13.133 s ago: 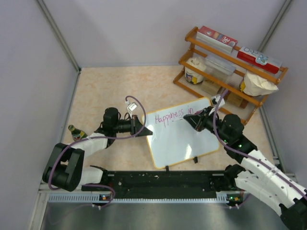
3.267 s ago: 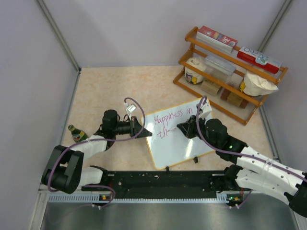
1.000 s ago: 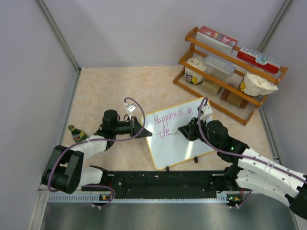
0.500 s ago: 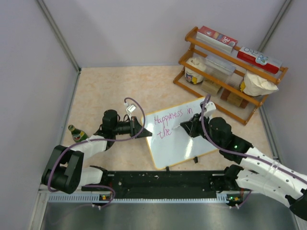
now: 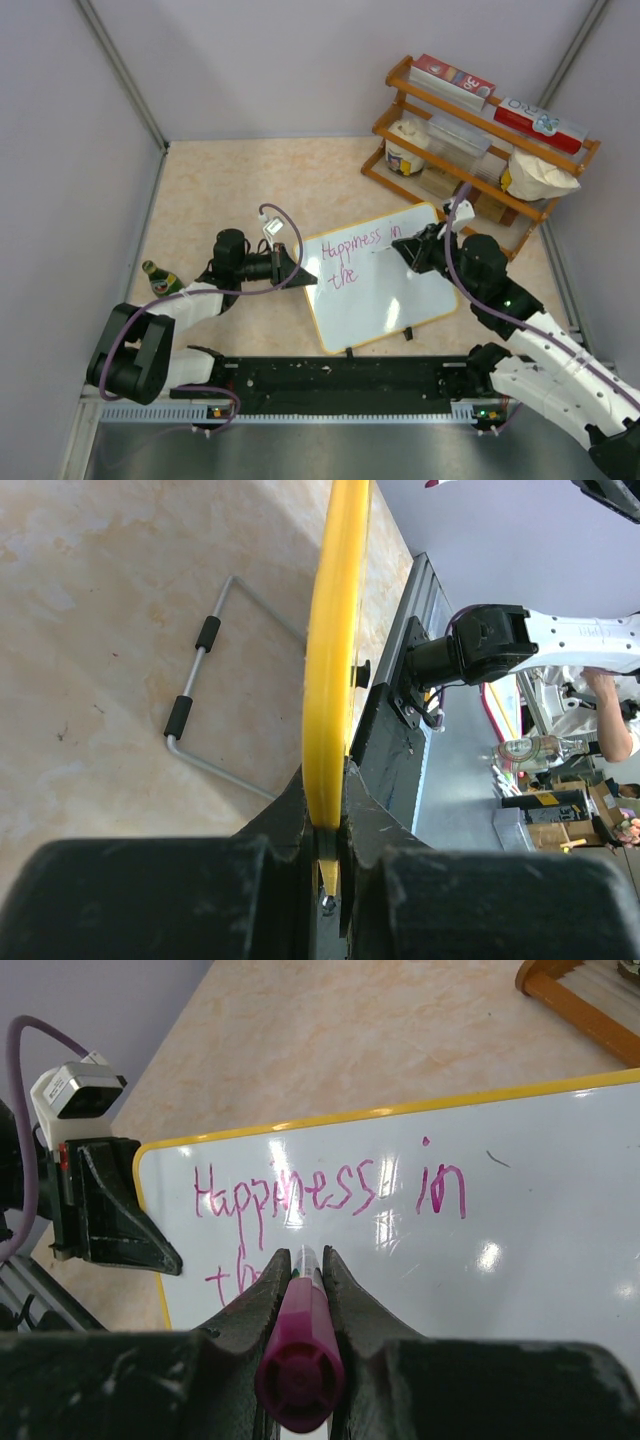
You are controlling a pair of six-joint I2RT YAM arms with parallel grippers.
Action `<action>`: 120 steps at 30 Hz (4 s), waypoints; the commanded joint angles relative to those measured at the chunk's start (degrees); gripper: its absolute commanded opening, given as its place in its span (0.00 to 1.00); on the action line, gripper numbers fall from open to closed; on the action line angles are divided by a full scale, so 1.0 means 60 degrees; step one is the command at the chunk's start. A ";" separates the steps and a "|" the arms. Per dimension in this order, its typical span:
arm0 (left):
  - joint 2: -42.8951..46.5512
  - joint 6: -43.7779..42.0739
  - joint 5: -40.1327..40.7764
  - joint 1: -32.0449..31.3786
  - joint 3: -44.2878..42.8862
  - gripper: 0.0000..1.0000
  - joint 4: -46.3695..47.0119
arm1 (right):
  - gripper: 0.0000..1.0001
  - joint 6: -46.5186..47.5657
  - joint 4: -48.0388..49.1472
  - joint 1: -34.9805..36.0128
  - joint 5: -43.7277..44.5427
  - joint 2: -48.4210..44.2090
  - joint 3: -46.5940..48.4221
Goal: Write a sentence on the whiteboard
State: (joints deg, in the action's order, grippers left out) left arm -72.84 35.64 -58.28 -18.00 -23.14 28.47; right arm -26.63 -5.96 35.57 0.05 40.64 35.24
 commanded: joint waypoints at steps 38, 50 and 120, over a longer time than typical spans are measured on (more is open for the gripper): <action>-0.0253 -0.0886 0.0353 -0.0135 0.0106 0.00 -0.0760 | 0.00 0.0088 0.0128 -0.0143 0.0972 -0.0563 -0.0893; -0.0253 -0.0827 0.0368 -0.0135 0.0135 0.00 -0.0687 | 0.00 0.0059 0.0143 -0.0143 0.0241 -0.0402 -0.1054; -0.0268 -0.0798 0.0353 -0.0135 0.0208 0.00 -0.0570 | 0.00 0.0044 -0.0750 -0.0143 0.0708 -0.0826 -0.1391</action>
State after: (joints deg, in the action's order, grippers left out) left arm -73.38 35.88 -58.46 -17.98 -23.24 28.80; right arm -27.07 -7.88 35.00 3.51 36.34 28.47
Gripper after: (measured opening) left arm 0.078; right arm 0.119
